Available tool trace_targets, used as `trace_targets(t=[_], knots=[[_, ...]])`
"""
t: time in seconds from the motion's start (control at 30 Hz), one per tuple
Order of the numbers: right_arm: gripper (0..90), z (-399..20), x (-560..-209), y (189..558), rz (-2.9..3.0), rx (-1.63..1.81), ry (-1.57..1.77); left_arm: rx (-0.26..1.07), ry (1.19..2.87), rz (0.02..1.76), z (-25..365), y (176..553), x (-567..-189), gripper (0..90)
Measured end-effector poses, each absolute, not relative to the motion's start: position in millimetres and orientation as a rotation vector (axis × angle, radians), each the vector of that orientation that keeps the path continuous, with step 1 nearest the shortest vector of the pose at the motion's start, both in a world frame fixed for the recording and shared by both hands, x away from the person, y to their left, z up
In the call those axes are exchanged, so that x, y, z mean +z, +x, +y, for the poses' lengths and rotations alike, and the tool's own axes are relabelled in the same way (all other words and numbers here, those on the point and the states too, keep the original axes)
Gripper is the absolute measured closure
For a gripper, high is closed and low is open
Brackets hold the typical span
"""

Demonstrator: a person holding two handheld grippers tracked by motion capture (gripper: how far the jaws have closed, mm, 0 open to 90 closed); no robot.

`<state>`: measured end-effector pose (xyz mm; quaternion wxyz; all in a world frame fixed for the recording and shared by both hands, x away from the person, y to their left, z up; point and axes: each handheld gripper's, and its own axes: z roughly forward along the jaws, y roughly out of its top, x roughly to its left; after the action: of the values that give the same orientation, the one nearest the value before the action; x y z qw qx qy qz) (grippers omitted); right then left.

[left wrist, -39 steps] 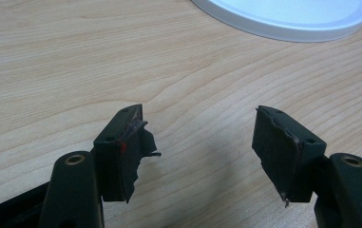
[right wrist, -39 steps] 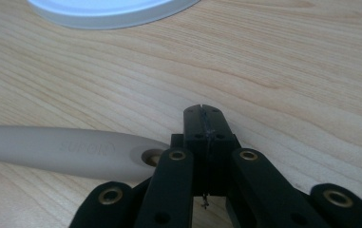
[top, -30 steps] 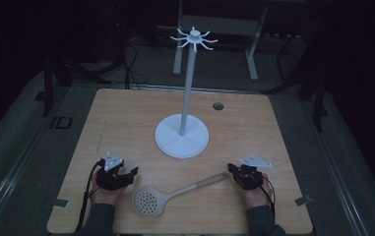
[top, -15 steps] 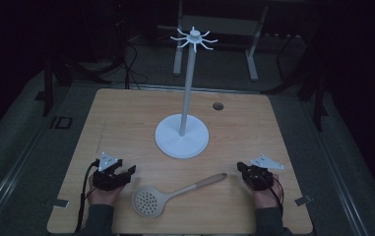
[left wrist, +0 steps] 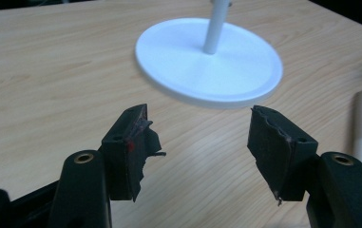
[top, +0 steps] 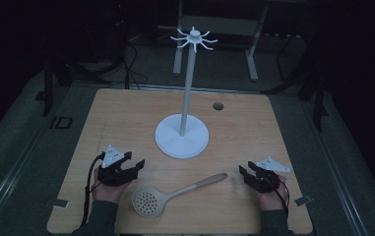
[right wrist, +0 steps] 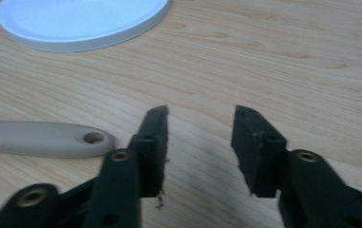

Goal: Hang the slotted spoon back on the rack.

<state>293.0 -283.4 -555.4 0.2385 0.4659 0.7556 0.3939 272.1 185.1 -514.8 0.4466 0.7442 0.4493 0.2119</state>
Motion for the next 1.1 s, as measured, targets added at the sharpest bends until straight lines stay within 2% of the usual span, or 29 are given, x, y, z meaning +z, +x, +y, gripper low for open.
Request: trace_targets(t=[0.4,0.67,1.1], knots=[[44.5,-288.2,-559.6,298.0,2.032,1.051,1.325,0.512,1.865,1.033,167.7,278.0,-491.3,40.7],[39.8,-291.5,-560.9,301.0,2.007,1.030,1.340,0.453,1.875,0.994,153.3,281.6,-482.1,41.2],[39.2,-292.9,-563.5,305.9,2.005,1.019,1.358,0.423,1.949,0.908,125.1,286.9,-468.7,46.1]])
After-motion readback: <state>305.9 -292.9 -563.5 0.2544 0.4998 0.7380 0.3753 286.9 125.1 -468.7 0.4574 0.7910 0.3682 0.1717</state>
